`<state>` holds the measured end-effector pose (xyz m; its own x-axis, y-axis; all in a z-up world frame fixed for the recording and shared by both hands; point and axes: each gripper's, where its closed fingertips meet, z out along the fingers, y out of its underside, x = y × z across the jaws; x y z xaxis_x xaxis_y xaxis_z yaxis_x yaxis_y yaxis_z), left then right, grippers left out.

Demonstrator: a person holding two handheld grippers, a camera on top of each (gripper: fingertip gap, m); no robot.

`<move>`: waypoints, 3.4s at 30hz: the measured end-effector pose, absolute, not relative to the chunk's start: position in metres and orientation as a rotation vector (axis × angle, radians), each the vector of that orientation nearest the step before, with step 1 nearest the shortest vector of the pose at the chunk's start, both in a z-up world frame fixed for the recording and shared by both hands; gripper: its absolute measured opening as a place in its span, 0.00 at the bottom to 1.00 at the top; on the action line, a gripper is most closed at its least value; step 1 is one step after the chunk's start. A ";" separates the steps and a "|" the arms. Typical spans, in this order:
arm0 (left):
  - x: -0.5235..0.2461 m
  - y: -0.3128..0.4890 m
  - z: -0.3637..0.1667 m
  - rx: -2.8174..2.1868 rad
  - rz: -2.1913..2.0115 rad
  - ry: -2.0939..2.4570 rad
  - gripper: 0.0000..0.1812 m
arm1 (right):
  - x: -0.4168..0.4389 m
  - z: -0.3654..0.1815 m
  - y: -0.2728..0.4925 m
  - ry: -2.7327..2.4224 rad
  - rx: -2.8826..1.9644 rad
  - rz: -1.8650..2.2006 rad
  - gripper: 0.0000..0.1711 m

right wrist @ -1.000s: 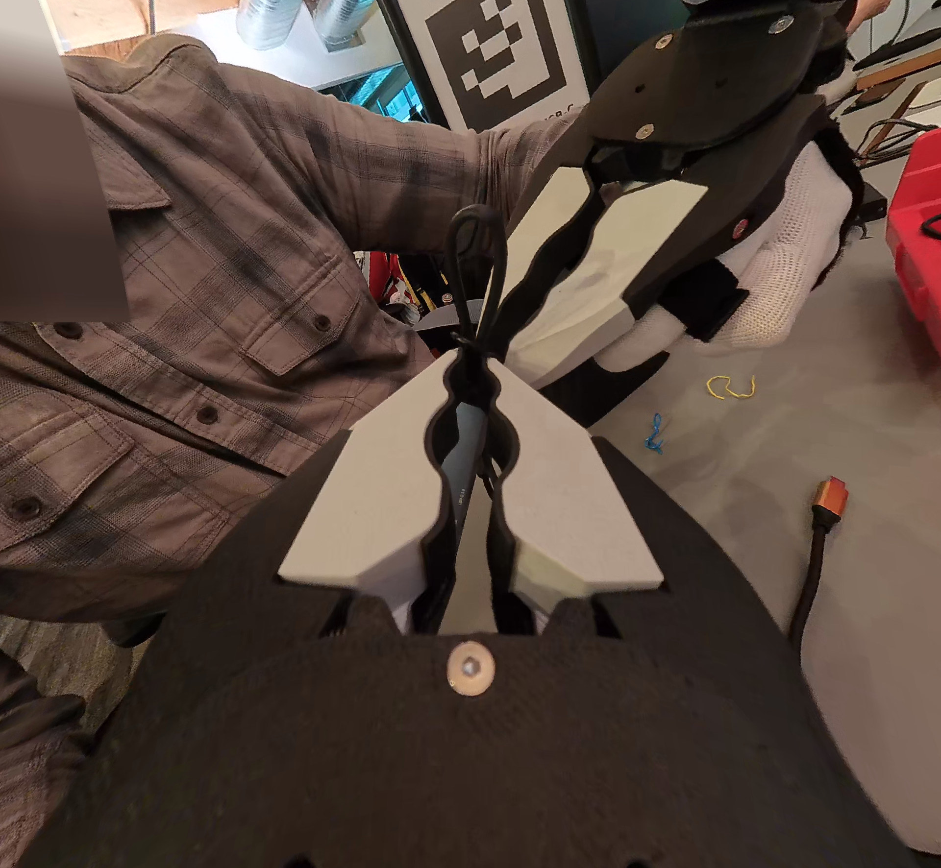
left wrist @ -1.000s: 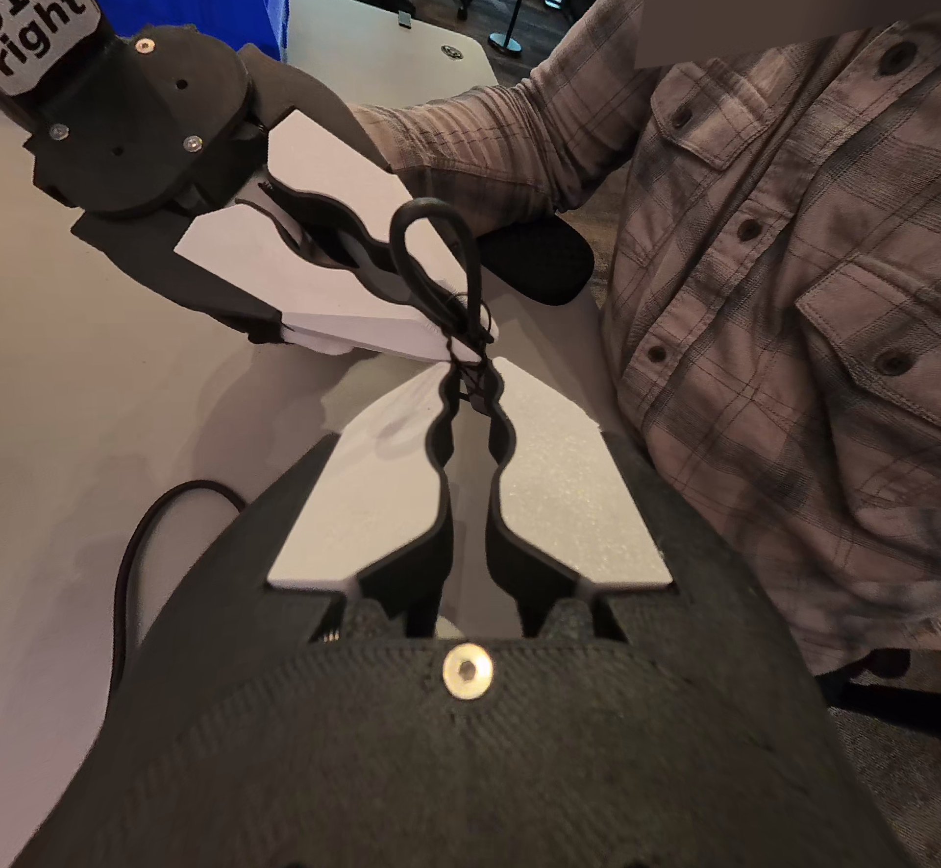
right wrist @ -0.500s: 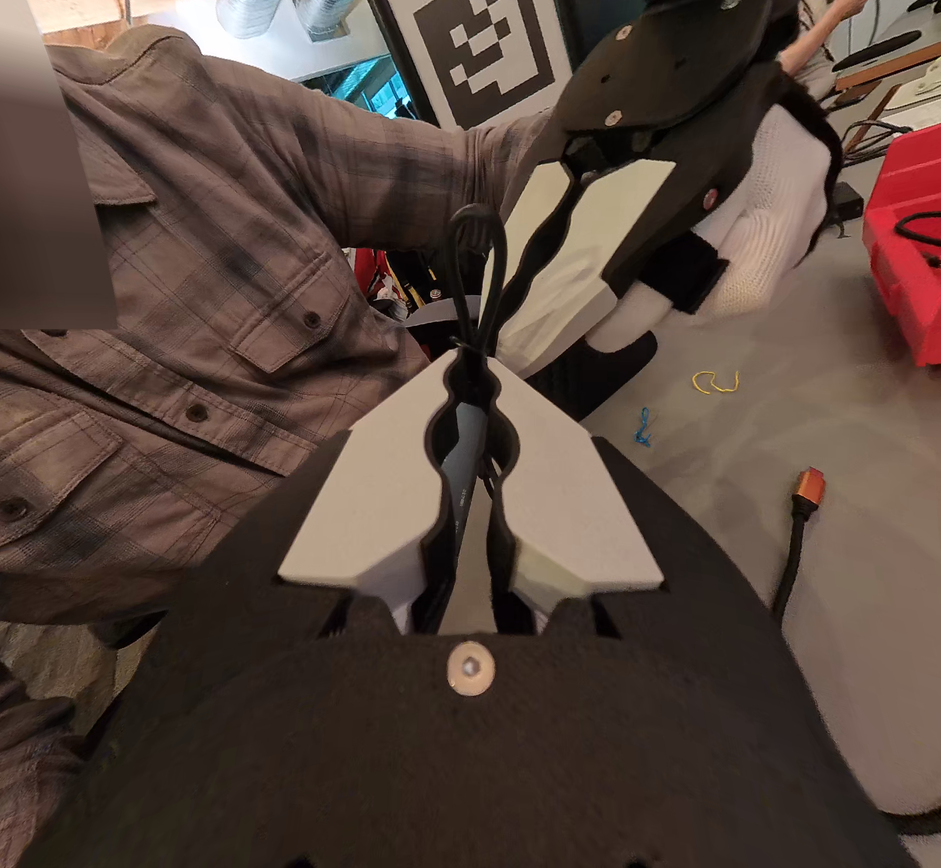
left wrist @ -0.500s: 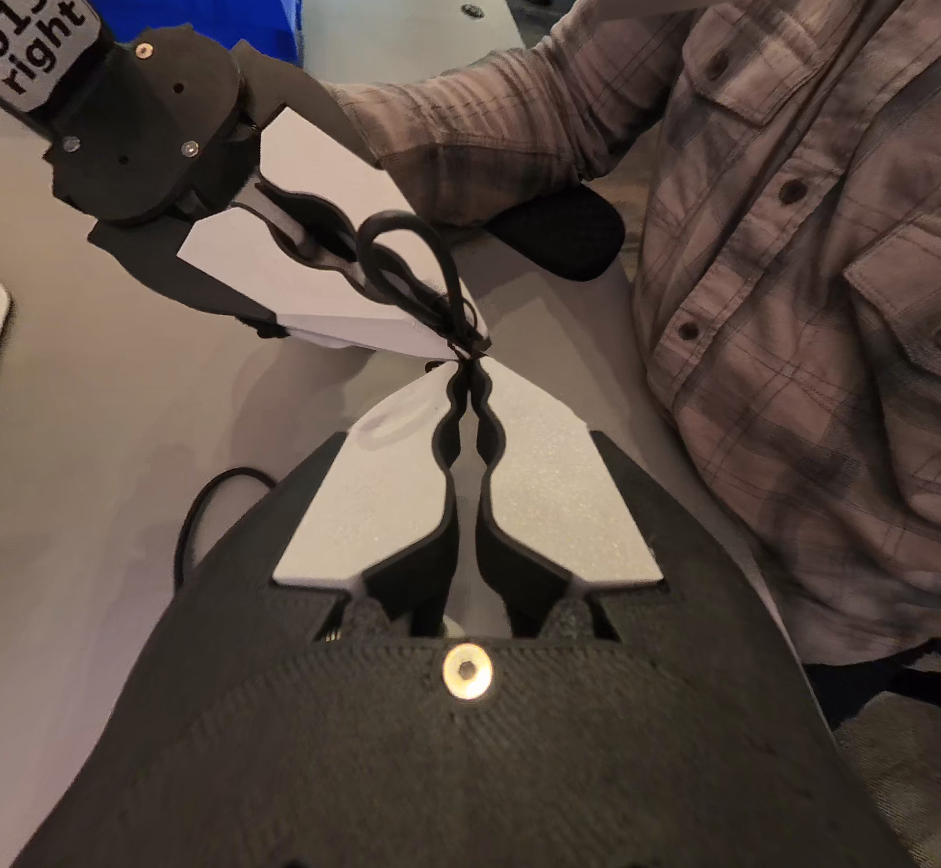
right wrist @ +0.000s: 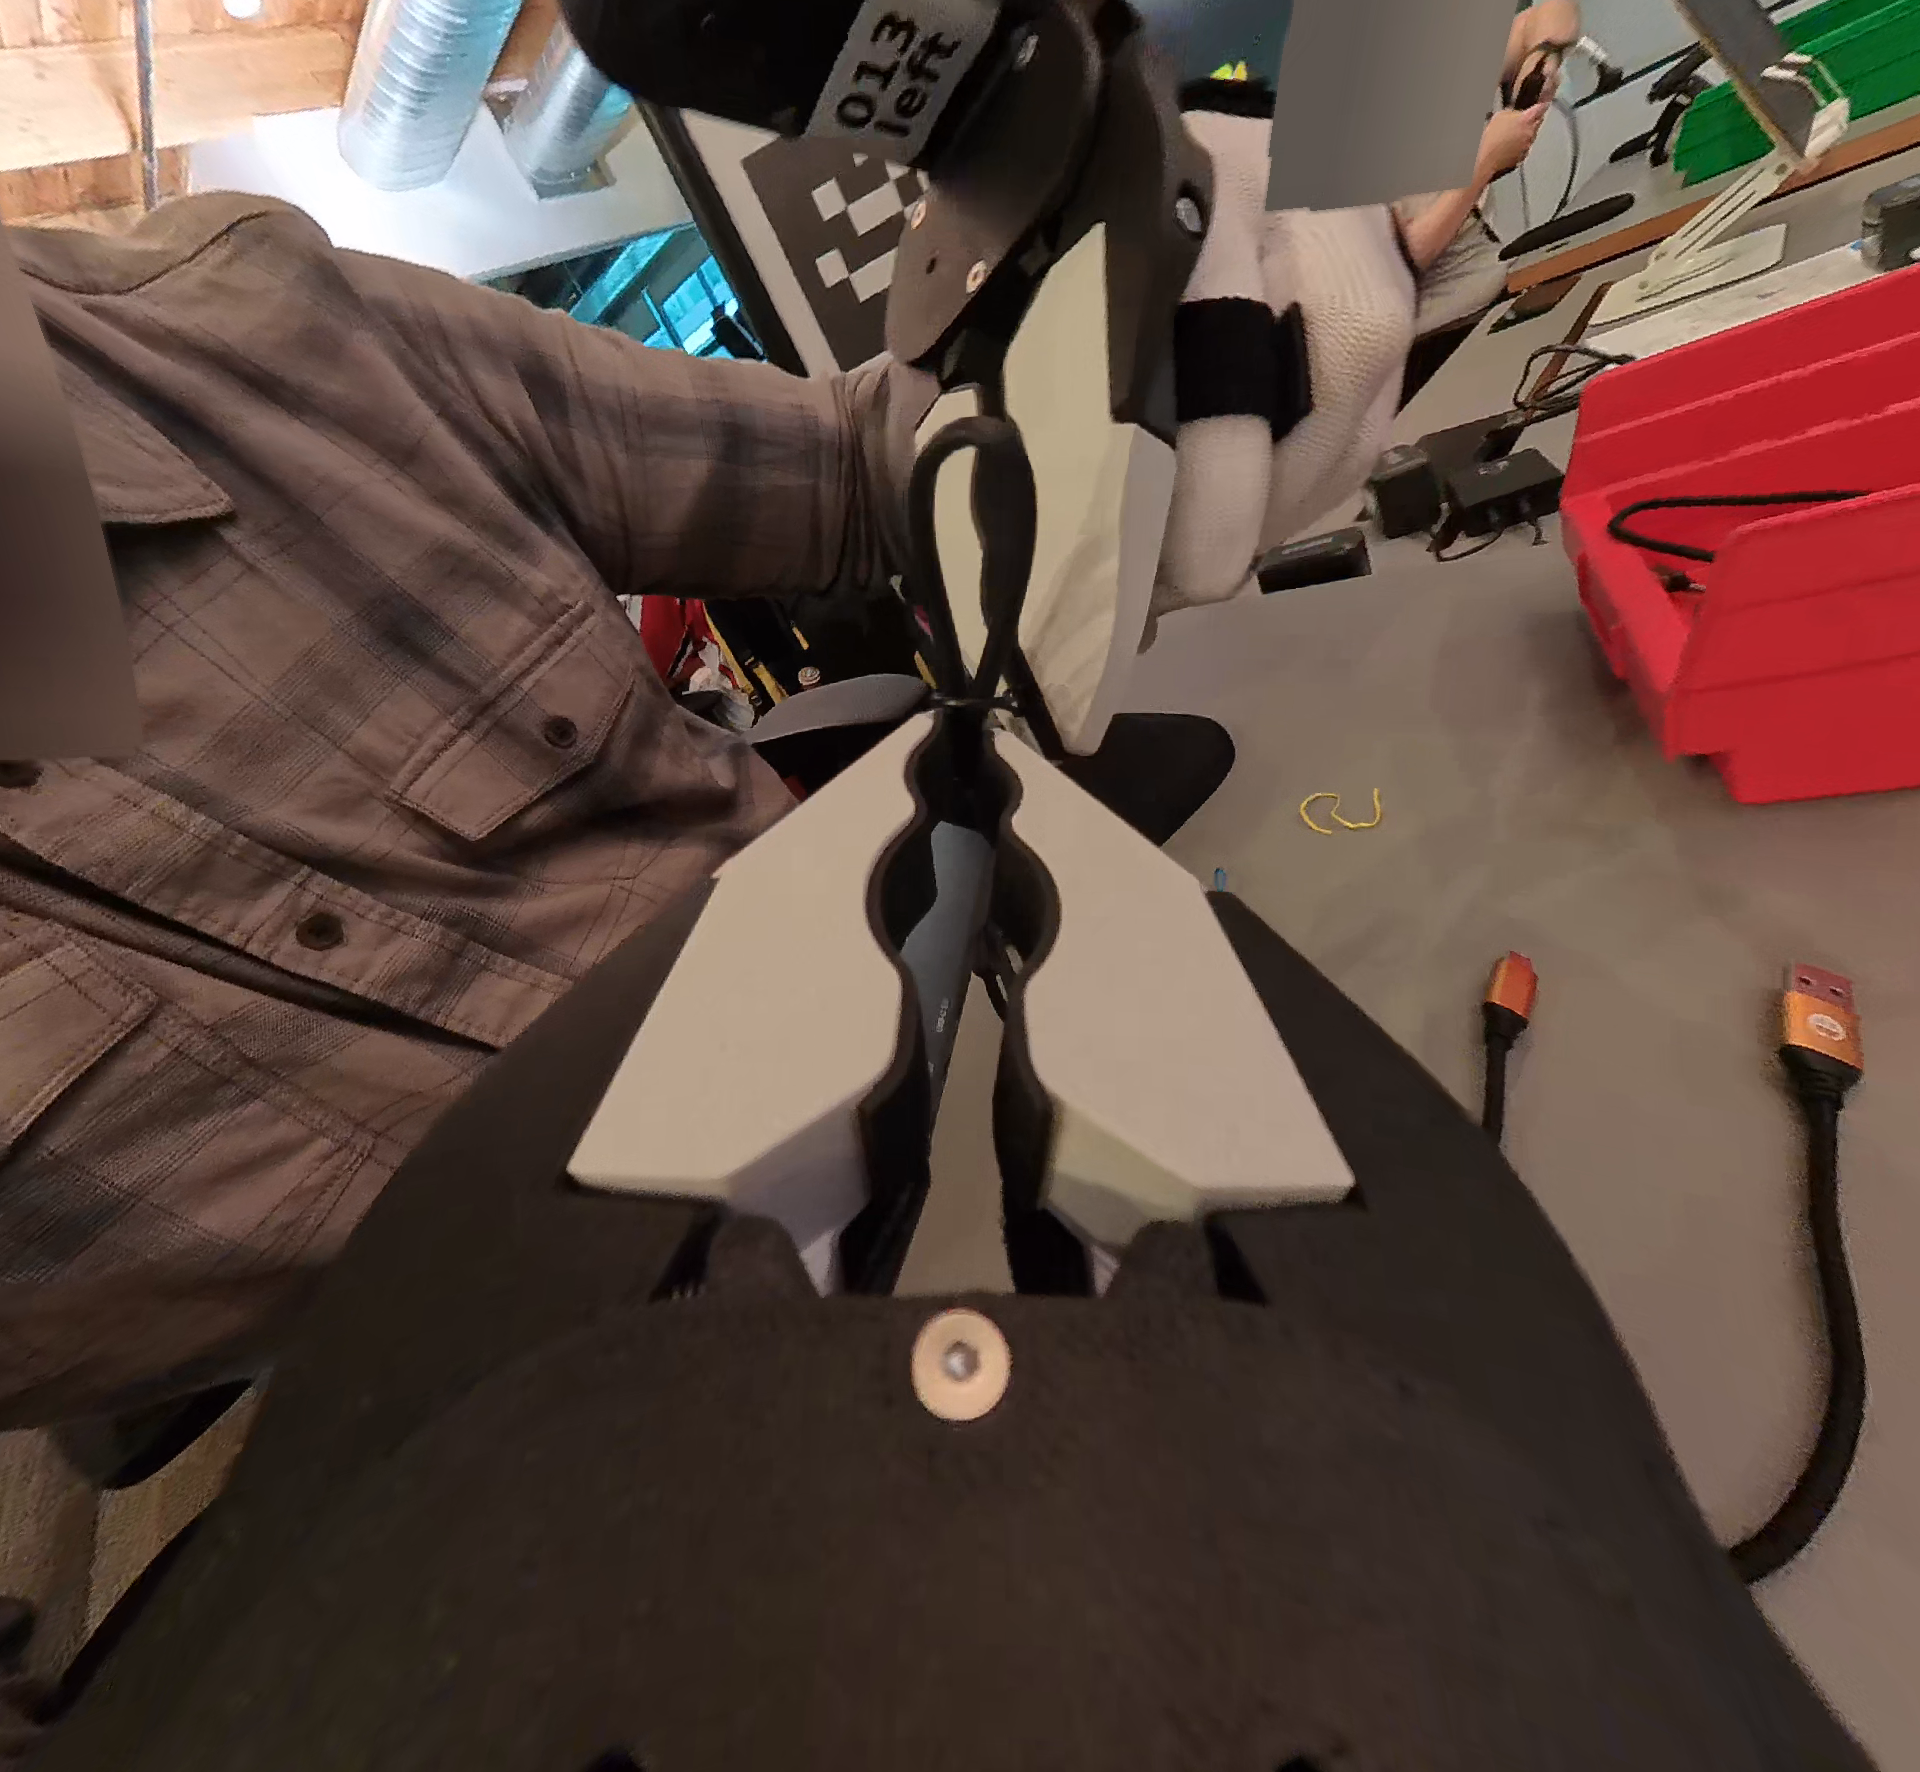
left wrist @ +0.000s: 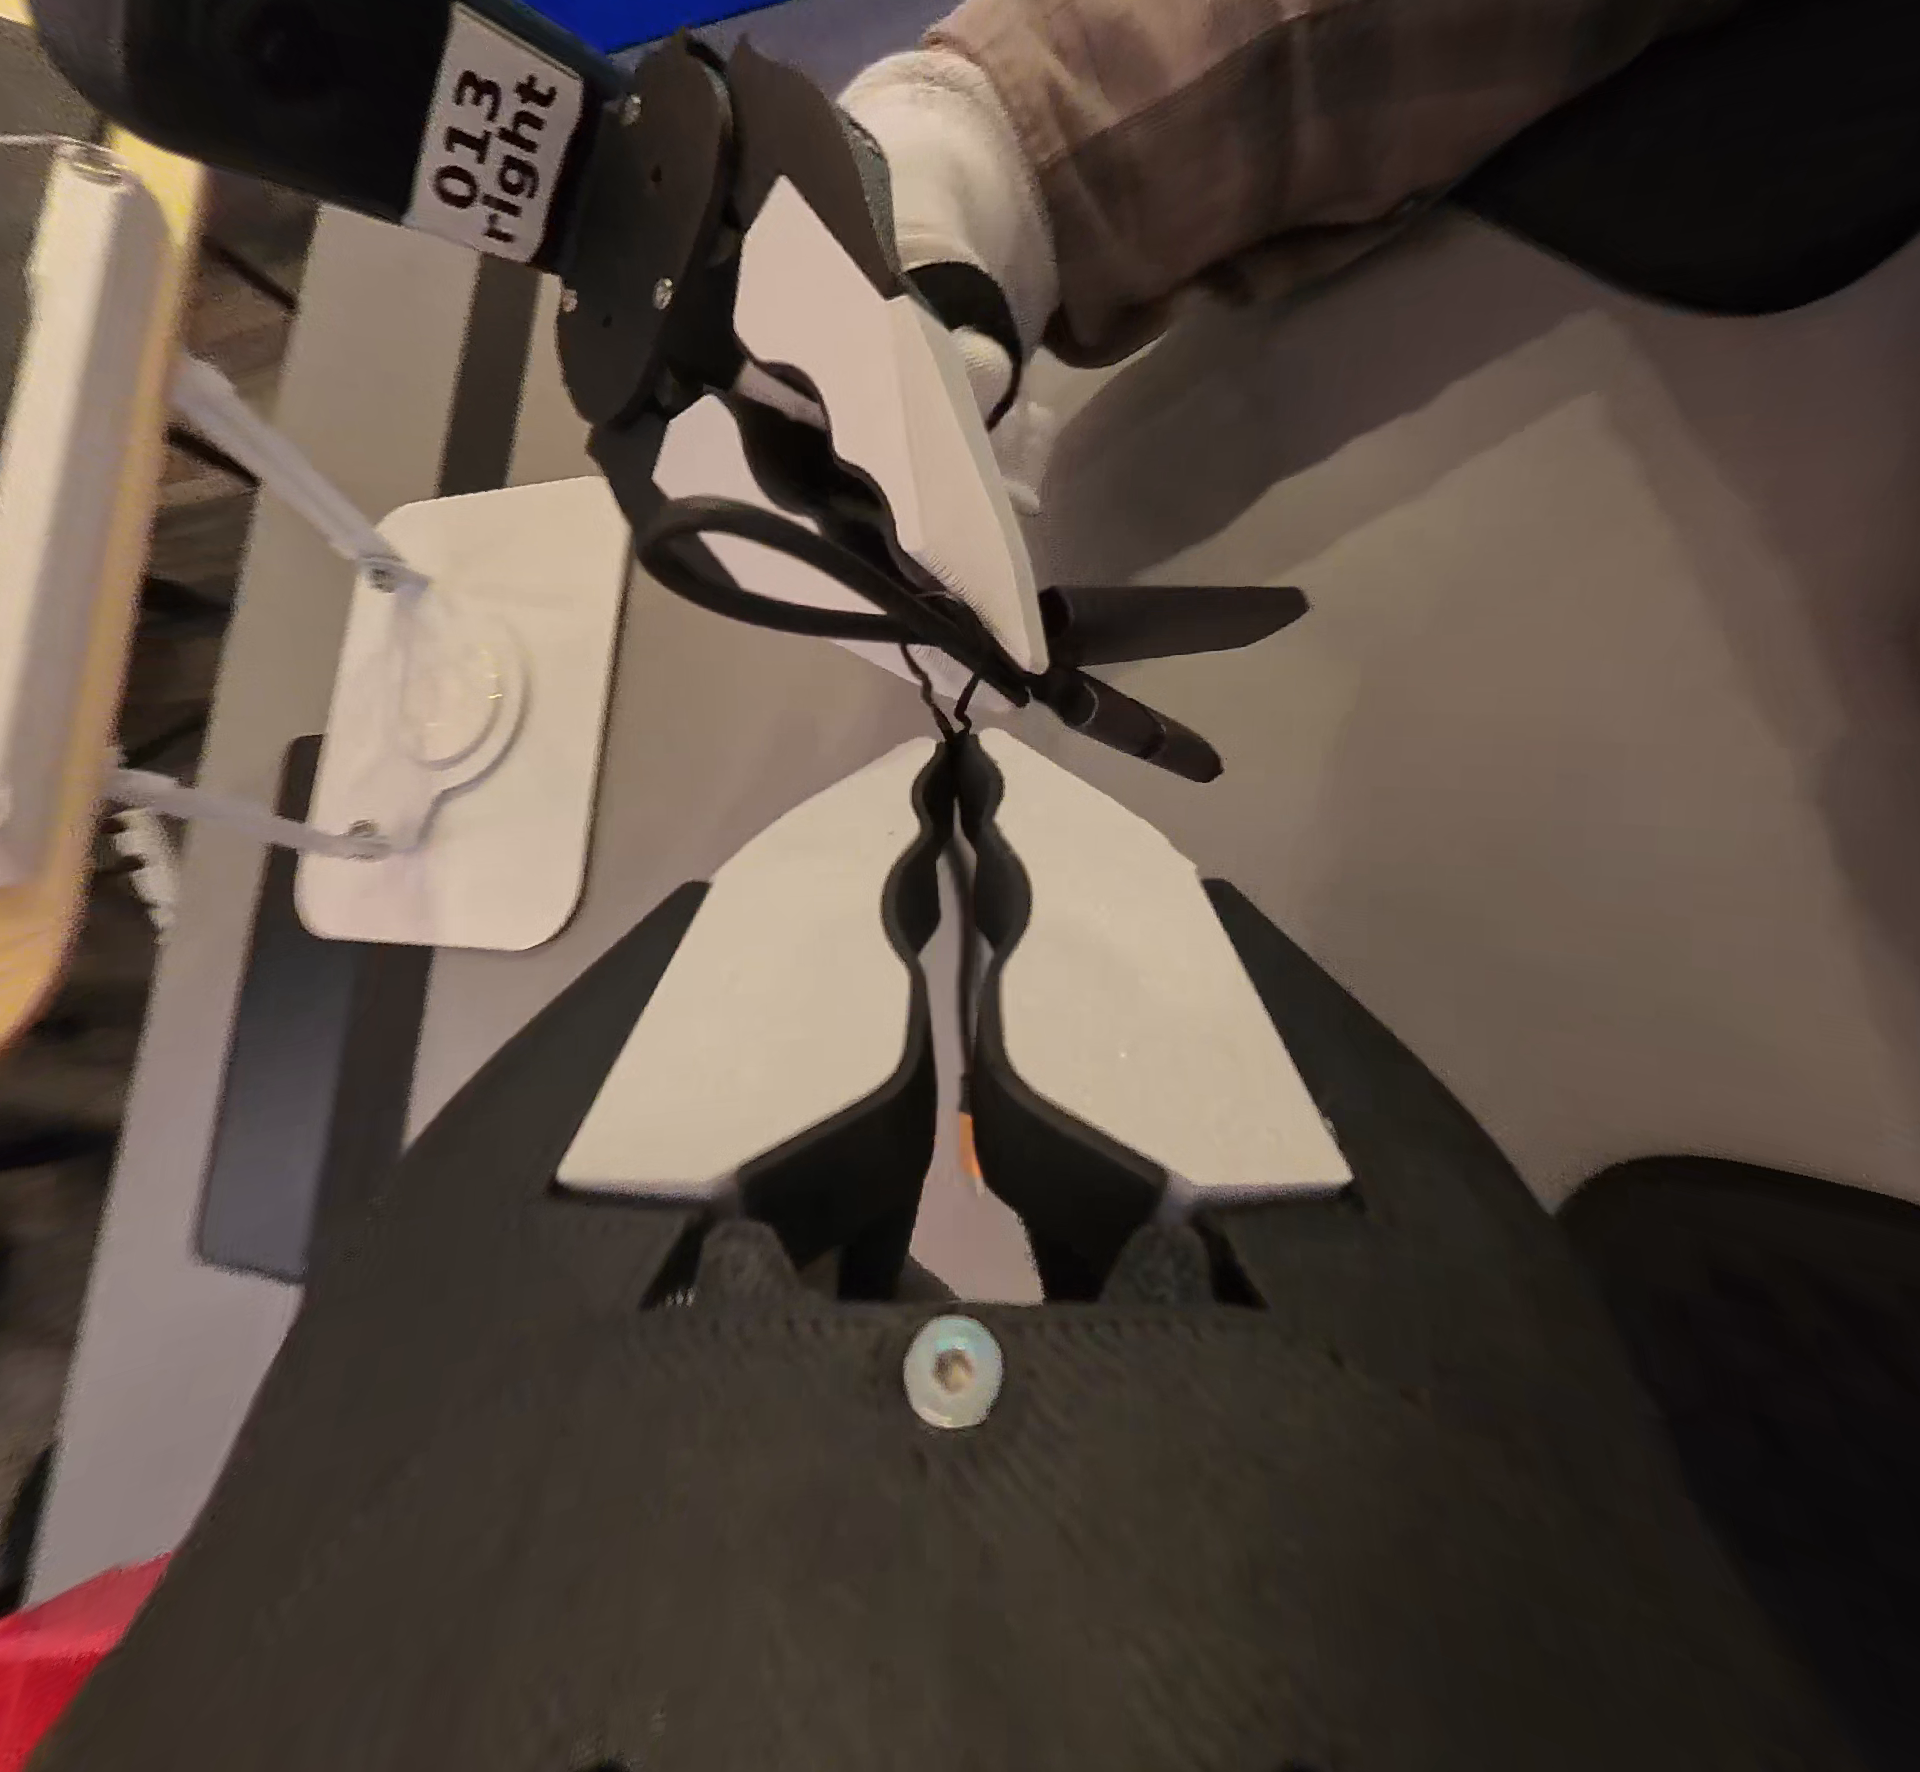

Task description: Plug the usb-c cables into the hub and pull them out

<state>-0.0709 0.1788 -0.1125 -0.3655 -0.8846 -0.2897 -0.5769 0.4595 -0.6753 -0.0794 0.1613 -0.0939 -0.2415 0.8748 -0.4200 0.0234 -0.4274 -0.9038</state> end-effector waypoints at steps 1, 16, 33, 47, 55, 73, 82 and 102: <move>-0.070 0.183 -0.111 -1.202 -0.573 2.057 0.01 | -0.078 -0.092 0.165 -1.100 -1.379 1.736 0.00; -0.044 0.224 -0.039 -0.830 0.101 1.557 0.00 | -0.061 -0.031 0.189 -0.712 -1.111 1.874 0.00; -0.033 0.212 0.004 -0.422 0.393 1.221 0.00 | -0.054 0.004 0.174 -0.595 -0.820 1.945 0.01; -0.058 0.231 -0.052 -0.738 0.150 1.238 0.06 | -0.078 -0.047 0.189 -0.704 -1.256 1.949 0.01; -0.088 0.215 -0.110 -0.990 -0.155 1.460 0.14 | -0.080 -0.076 0.161 -0.926 -1.441 1.973 0.00; -0.084 0.097 -0.114 -1.127 -1.706 1.691 0.17 | -0.088 -0.104 0.077 -1.718 -1.527 2.077 0.00; -0.086 0.083 -0.113 -1.112 -1.880 1.708 0.08 | -0.092 -0.102 0.066 -1.774 -1.463 2.131 0.00; -0.077 0.093 -0.113 -1.121 -1.571 1.677 0.02 | -0.087 -0.100 0.078 -1.633 -1.458 2.115 0.00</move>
<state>-0.0766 0.0930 -0.1126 -0.4812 -0.8666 0.1320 -0.1880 -0.0450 -0.9811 -0.0867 0.0784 -0.0997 -0.5374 0.5804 -0.6119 0.4453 -0.4209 -0.7903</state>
